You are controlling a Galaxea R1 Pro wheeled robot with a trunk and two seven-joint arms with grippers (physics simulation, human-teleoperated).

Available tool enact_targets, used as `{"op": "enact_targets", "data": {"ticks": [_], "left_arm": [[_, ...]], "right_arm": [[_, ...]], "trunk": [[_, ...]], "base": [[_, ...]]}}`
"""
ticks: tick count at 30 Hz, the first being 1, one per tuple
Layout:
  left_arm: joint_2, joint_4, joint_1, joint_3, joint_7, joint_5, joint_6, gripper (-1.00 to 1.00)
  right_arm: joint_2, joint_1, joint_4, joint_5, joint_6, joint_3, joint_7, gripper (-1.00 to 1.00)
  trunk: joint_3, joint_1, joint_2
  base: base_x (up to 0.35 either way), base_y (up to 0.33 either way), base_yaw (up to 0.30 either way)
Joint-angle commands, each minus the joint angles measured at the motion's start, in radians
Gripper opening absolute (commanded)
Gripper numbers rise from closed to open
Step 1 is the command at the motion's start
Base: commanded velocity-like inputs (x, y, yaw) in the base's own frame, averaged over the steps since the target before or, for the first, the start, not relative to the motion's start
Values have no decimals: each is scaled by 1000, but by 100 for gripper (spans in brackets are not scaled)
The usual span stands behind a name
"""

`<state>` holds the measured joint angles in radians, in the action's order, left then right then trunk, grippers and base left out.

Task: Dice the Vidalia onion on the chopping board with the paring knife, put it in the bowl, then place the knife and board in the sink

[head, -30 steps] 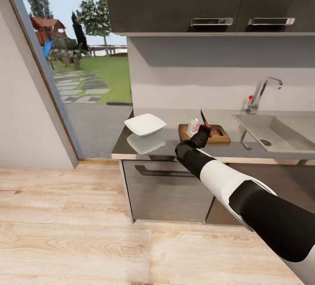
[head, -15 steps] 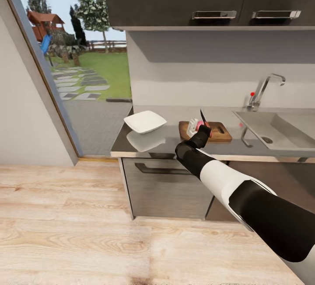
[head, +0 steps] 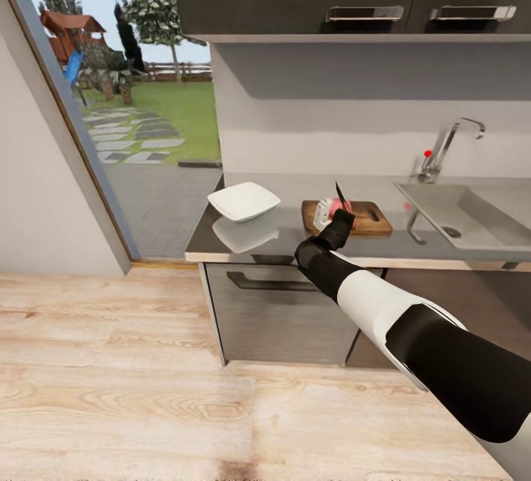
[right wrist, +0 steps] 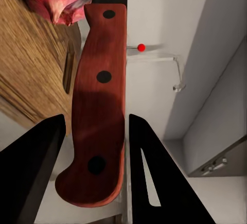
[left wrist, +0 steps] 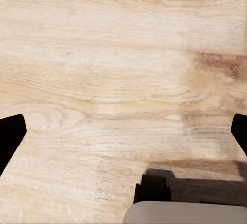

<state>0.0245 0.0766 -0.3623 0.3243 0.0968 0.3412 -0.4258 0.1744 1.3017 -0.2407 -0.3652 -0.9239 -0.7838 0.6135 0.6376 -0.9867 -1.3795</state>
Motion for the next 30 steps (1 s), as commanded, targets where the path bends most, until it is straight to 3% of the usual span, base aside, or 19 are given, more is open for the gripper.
{"op": "enact_targets", "data": {"ticks": [1,18,23,26,30], "left_arm": [[0,3,-1,9,3,4,-5,100],[-1,3,-1,9,1,4,-4,100],[-2,3,-1,9,0,4,-2,100],[-2,3,-1,9,0,4,-2,100],[-3,3,-1,9,0,4,-1,100]], "right_arm": [[0,1,1,34,6,2,3,-100],[0,1,-3,30,7,4,4,-100],[0,1,-64,29,3,5,5,-100],[-33,1,-146,29,-6,5,6,-100],[-53,1,-185,29,-27,5,6,-100]], "trunk": [[2,0,0],[3,0,0],[3,0,0],[3,0,0],[3,0,0]], "base": [[0,0,-25],[0,0,-3],[0,0,0],[0,0,0],[0,0,0]]}}
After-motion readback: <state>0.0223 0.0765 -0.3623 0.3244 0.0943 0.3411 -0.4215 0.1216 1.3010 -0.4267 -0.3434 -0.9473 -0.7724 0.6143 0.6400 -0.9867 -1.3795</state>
